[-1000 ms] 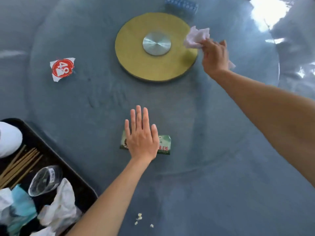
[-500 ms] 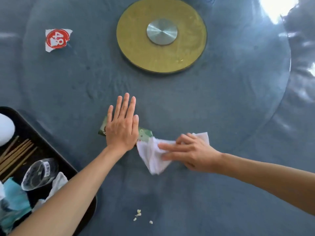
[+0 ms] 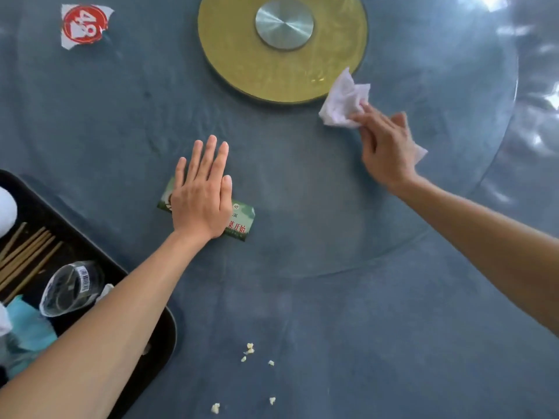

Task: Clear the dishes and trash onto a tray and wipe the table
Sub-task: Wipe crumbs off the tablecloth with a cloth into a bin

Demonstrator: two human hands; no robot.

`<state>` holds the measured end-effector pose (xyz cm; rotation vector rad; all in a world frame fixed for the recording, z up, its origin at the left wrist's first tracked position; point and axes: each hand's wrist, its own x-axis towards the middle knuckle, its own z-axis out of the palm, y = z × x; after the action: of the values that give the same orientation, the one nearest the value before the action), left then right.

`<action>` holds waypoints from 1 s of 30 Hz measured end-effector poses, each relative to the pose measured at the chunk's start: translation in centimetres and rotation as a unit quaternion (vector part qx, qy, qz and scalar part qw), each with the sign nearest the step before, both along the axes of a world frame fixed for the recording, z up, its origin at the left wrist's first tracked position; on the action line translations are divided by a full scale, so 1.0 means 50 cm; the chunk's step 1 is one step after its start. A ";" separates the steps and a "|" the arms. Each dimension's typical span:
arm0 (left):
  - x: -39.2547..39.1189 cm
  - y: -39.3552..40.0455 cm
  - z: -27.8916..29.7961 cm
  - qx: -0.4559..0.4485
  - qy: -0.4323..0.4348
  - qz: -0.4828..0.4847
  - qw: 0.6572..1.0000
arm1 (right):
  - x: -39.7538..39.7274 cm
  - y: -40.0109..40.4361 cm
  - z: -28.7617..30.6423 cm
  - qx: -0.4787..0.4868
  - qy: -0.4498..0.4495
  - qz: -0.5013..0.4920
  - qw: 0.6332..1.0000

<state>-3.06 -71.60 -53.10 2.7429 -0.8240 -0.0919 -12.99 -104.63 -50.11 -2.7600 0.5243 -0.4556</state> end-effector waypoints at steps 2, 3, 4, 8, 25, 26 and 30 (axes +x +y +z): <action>-0.001 0.001 0.002 0.005 0.006 0.000 1.000 | -0.099 0.125 -0.005 0.015 0.003 0.093 0.996; -0.003 0.000 0.003 0.011 0.007 0.000 1.000 | -0.150 0.184 -0.006 0.030 0.011 0.130 0.991; -0.005 -0.002 0.005 0.016 0.010 -0.003 1.000 | -0.194 0.239 -0.007 0.041 0.018 0.165 0.985; -0.014 -0.002 0.032 0.039 0.050 0.002 0.998 | -0.278 0.389 0.005 0.074 0.077 0.258 0.960; -0.325 0.218 0.155 -0.016 0.211 -0.196 0.957 | -0.370 0.507 0.054 0.135 0.050 0.245 0.959; -0.333 0.225 0.143 0.008 0.202 -0.197 0.959 | -0.375 0.519 0.044 0.139 0.063 0.248 0.957; -0.355 0.230 0.118 0.043 0.147 -0.197 0.968 | -0.397 0.532 0.034 0.149 0.087 0.204 0.964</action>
<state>-20.78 -60.13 -47.19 2.5108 -1.2838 -0.6088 -32.82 -78.05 -48.39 -2.5294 0.0427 -0.0319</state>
